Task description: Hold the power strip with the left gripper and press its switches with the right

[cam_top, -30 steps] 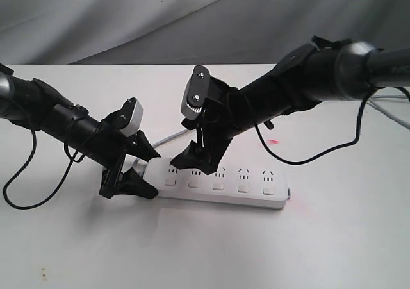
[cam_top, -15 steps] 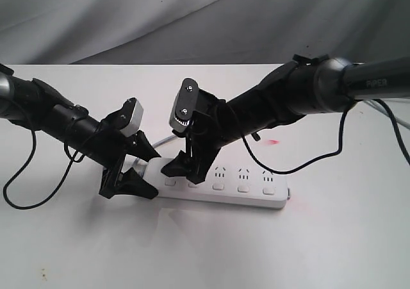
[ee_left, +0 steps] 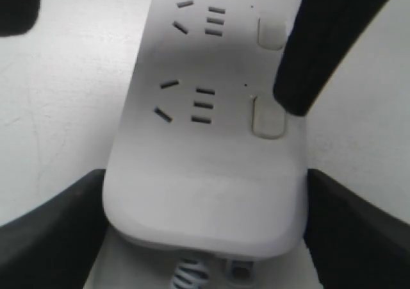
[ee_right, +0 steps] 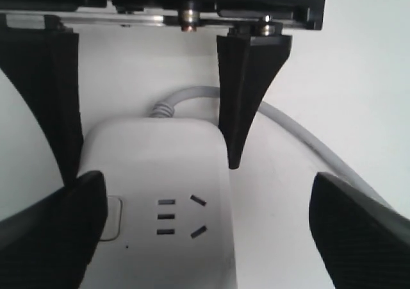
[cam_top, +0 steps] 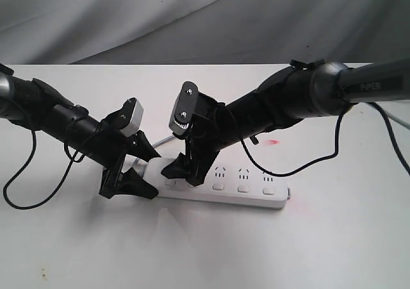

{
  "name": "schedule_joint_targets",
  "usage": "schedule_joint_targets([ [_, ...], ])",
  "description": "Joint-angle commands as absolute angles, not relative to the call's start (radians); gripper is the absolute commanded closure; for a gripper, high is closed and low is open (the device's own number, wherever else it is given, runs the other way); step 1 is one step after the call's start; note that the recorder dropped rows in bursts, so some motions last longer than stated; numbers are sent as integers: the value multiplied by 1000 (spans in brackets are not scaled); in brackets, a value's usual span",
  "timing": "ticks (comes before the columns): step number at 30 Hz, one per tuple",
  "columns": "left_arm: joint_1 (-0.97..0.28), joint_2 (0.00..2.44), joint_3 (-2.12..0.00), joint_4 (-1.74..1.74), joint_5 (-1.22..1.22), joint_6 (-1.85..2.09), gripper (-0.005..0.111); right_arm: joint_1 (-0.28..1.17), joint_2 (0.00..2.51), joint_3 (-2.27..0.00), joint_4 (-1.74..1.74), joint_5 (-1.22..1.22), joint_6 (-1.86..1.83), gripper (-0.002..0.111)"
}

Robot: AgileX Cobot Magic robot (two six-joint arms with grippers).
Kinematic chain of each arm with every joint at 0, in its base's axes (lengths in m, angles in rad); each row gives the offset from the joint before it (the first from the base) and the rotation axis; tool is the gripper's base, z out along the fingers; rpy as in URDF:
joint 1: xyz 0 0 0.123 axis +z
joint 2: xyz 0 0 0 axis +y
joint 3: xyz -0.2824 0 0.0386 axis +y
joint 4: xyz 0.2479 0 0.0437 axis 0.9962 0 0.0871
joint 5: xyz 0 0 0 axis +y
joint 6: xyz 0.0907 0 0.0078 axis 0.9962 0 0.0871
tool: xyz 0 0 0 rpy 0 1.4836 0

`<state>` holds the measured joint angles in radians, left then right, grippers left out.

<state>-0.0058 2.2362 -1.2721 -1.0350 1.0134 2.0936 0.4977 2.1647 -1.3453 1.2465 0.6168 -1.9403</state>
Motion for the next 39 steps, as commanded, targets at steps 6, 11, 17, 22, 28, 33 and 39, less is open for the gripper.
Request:
schedule_joint_targets([
  [6, -11, 2239, -1273, -1036, 1015, 2094, 66, 502, 2191, -1352, 1268, 613, -1944, 30],
  [11, -11, 2239, -1273, -1036, 1015, 2094, 66, 502, 2191, -1352, 1268, 609, -1940, 30],
  [17, -11, 2239, -1273, -1036, 1015, 2094, 66, 502, 2199, -1352, 1153, 606, -1869, 30],
  [22, -11, 2239, -1273, -1036, 1015, 2094, 66, 502, 2229, -1352, 1109, 606, -1830, 30],
  [28, -11, 2239, -1273, -1036, 1015, 2094, 66, 502, 2229, -1352, 1158, 564, -1830, 30],
  [33, -11, 2239, -1273, -1036, 1015, 2094, 66, 502, 2229, -1352, 1146, 539, -1849, 30],
  [39, -11, 2239, -1273, -1036, 1015, 2094, 66, 502, 2243, -1352, 1116, 532, -1847, 30],
])
